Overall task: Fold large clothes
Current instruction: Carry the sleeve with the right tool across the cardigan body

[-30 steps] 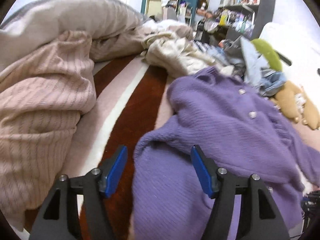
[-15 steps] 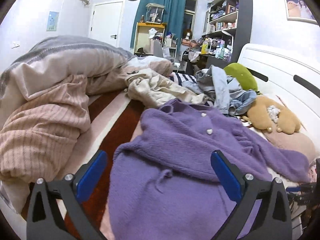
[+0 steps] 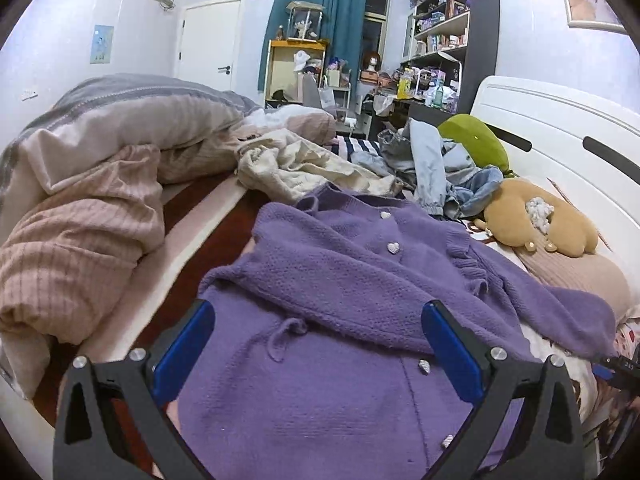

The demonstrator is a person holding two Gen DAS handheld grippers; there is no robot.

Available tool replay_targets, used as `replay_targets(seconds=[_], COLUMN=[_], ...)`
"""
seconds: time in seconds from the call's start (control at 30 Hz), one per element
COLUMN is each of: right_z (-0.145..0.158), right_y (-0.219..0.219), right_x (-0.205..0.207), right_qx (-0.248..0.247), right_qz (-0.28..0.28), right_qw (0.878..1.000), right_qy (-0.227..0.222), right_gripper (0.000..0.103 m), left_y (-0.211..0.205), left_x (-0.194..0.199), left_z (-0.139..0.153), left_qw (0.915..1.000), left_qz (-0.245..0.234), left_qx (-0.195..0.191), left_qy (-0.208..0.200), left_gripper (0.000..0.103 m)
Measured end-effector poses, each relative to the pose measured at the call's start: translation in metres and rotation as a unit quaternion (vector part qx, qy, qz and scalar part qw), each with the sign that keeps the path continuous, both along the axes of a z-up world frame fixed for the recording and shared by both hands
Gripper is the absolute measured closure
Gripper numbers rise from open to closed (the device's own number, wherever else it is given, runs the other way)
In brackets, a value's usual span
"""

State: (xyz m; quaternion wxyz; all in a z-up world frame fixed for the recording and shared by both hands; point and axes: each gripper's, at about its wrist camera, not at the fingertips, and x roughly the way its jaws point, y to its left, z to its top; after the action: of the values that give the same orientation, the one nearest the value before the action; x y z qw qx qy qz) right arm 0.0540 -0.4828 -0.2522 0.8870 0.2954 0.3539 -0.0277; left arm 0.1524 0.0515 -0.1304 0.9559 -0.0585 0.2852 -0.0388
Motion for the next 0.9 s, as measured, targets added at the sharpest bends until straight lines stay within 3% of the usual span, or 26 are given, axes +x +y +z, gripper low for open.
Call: replay_targets(seconds=[0.13,0.2,0.37,0.5,0.67,0.9], right_z=[0.003,0.009,0.021,0.027,0.057,0.104], right_y=[-0.014,-0.013,-0.013,-0.015,0.008,0.06], right_x=[0.007,0.004,-0.003,0.01,0.014,0.052], right_qx=[0.005,-0.02,-0.057,-0.087,-0.149,-0.174], right_qz=[-0.035,-0.047,-0.059,-0.061,-0.034,0.063], right_qw=[0.999,0.998,0.994,0.992,0.983,0.971], right_qy=[-0.023,-0.035,-0.077,-0.066,-0.102,-0.152], right_gripper=[0.027,0.046,0.065,0.097,0.1,0.101], left_y=[-0.006,-0.005,0.0,0.004,0.009,0.022], left_x=[-0.003,-0.004,-0.004,-0.003,-0.006,-0.009], left_z=[0.004,0.006,0.008,0.01,0.01,0.008], left_qw=[1.0,1.0,0.9999,0.9997,0.9998,0.9994], left_qz=[-0.005,0.001,0.008,0.008,0.012,0.017], left_qx=[-0.003,-0.007,-0.011,-0.021,-0.017,-0.029], left_qy=[-0.004,-0.005,-0.004,-0.005,-0.007,-0.01], left_gripper=[0.001,0.001,0.001,0.001,0.001,0.001])
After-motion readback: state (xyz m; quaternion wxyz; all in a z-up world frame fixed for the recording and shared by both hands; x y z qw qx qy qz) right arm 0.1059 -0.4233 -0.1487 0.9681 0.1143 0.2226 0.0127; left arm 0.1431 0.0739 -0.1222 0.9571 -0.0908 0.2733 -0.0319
